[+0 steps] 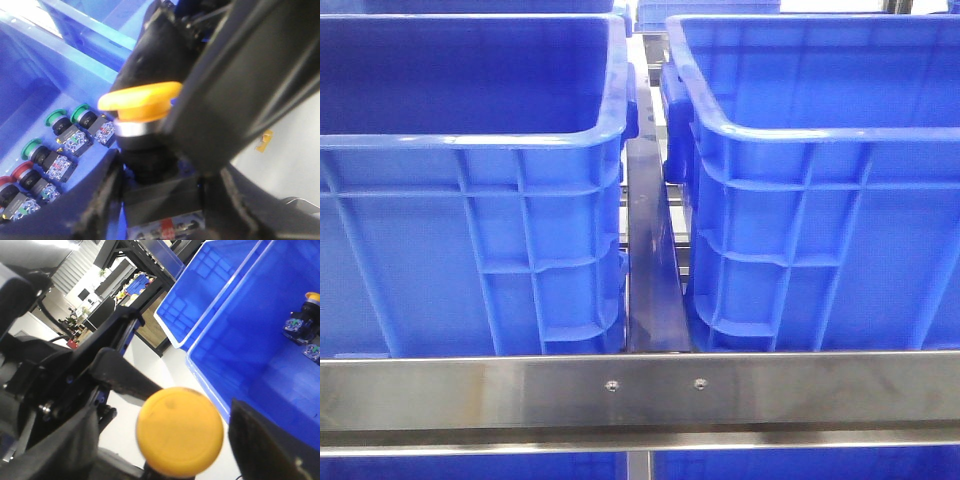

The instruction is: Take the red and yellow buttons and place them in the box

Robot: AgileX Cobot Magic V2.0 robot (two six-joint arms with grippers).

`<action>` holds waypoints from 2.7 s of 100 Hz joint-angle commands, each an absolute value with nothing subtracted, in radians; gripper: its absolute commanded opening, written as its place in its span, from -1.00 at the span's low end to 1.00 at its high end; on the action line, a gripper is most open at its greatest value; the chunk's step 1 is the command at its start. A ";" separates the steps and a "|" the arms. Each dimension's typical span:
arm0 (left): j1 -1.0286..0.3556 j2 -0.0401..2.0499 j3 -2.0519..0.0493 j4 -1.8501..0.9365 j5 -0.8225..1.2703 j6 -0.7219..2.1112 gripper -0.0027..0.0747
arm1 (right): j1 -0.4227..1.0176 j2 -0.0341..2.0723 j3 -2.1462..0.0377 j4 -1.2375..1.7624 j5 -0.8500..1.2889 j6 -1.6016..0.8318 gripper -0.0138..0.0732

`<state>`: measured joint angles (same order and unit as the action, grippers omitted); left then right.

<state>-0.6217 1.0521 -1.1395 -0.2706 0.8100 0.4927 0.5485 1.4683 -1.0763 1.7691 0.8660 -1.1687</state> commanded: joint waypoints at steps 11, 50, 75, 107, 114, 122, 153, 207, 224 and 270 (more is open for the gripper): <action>-0.629 1.035 -1.167 -0.300 0.740 0.491 -0.96 | 0.549 1.449 -1.112 1.848 0.927 -1.163 0.38; -0.629 1.035 -1.167 -0.300 0.740 0.491 -0.91 | 0.549 1.449 -1.112 1.848 0.946 -1.163 -0.67; -0.629 1.035 -1.167 -0.300 0.740 0.491 0.12 | 0.549 1.449 -1.112 1.848 0.947 -1.163 -0.72; -0.627 1.027 -1.167 -0.300 0.732 0.467 0.65 | 0.547 1.449 -1.112 1.848 0.906 -1.163 -0.72; -0.627 1.013 -1.167 -0.286 0.729 0.441 0.65 | 0.547 1.449 -1.112 1.848 0.889 -1.163 -0.72; -0.627 0.992 -1.167 -0.248 0.718 0.398 0.65 | 0.547 1.449 -1.112 1.848 0.877 -1.163 -0.72; -0.627 0.869 -1.162 0.100 0.686 0.068 0.65 | 0.443 1.442 -1.112 1.848 0.888 -1.163 -0.72; -0.627 0.564 -0.878 0.604 0.806 -0.495 0.65 | 0.288 1.438 -1.112 1.848 1.008 -1.163 -0.72; -0.627 0.505 -0.788 0.652 0.788 -0.591 0.64 | 0.270 1.438 -1.112 1.848 1.006 -1.163 -0.72; -0.627 0.439 -0.759 0.658 0.745 -0.594 -0.96 | 0.145 1.438 -1.112 1.848 1.008 -1.163 -0.72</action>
<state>-0.6217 0.4324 -0.7328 0.6162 0.8224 -0.5833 0.1767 1.4810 -1.0783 1.7673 0.9584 -1.1602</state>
